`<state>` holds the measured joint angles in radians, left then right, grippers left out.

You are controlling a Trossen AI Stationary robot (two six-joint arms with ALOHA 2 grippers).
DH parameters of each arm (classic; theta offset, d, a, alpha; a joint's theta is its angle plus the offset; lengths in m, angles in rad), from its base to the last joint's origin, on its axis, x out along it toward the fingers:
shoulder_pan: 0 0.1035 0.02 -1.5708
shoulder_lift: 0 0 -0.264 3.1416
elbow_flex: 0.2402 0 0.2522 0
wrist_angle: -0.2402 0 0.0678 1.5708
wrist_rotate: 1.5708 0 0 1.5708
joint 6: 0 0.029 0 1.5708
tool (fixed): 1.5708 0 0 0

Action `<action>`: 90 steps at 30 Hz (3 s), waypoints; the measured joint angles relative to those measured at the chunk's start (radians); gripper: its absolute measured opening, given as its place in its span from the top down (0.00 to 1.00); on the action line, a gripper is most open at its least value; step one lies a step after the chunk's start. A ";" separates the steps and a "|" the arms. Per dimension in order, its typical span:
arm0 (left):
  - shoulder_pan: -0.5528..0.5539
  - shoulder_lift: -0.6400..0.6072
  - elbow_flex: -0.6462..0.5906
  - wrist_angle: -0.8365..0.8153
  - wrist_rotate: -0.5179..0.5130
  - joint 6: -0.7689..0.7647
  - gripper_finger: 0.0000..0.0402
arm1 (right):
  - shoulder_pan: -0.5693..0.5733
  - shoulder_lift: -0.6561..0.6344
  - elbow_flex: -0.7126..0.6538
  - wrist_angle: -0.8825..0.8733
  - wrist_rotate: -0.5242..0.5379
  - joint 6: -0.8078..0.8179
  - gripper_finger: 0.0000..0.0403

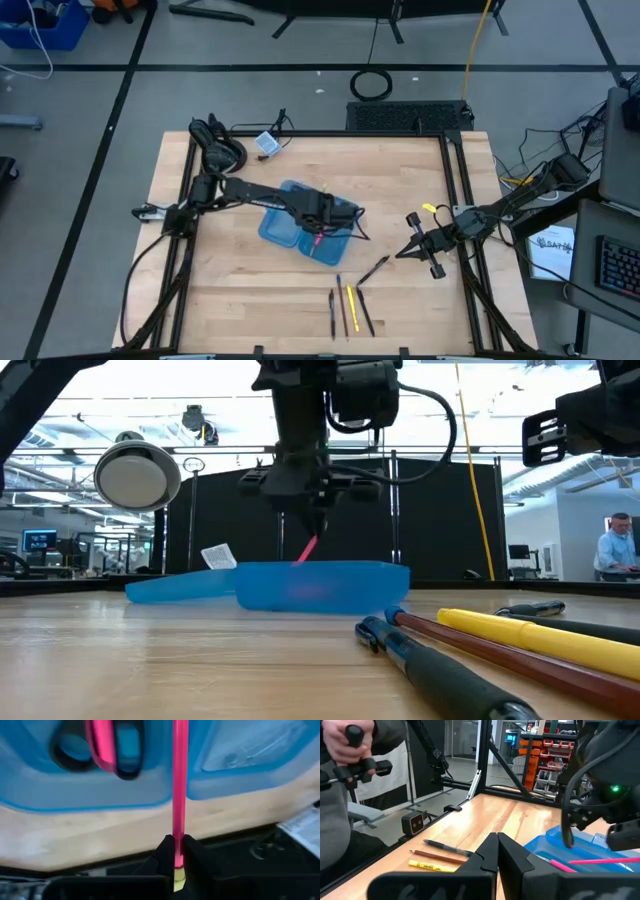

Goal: Pick & place school supplies into a supply box
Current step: Put the pink pencil into the blue supply box, then put the brown pencil into the blue supply box

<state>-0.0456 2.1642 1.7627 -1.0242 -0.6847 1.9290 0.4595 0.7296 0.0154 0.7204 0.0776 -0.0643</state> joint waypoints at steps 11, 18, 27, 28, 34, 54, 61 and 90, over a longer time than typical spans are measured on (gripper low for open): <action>-0.062 0.000 -0.002 0.091 0.155 0.048 0.94 | 0.000 0.000 0.000 0.004 0.000 0.000 1.00; -0.065 0.004 -0.002 0.109 0.276 -0.013 0.97 | 0.000 0.000 0.000 0.005 0.000 0.000 1.00; -0.030 0.057 -0.003 0.129 0.337 -0.027 0.96 | 0.000 0.000 0.000 0.005 0.000 -0.001 1.00; -0.027 0.060 -0.003 0.128 0.344 -0.029 0.97 | 0.000 0.000 0.000 0.004 0.000 -0.001 1.00; -0.020 0.074 -0.003 0.148 0.337 -0.065 0.89 | 0.000 0.000 0.000 0.001 0.000 0.000 1.00; -0.111 -0.075 0.009 0.065 -0.027 -0.424 0.73 | 0.000 0.000 0.000 0.012 0.000 0.019 1.00; -0.100 -0.408 0.009 -0.100 0.364 -1.134 0.89 | 0.000 0.000 0.000 0.016 -0.001 0.019 1.00; -0.335 -1.408 -1.468 1.449 0.450 -2.084 0.99 | 0.000 0.000 0.000 0.047 0.069 0.132 1.00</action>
<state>-0.3804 0.7559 0.2948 0.4248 -0.2345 -0.1546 0.4595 0.7296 0.0151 0.7676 0.1468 0.0679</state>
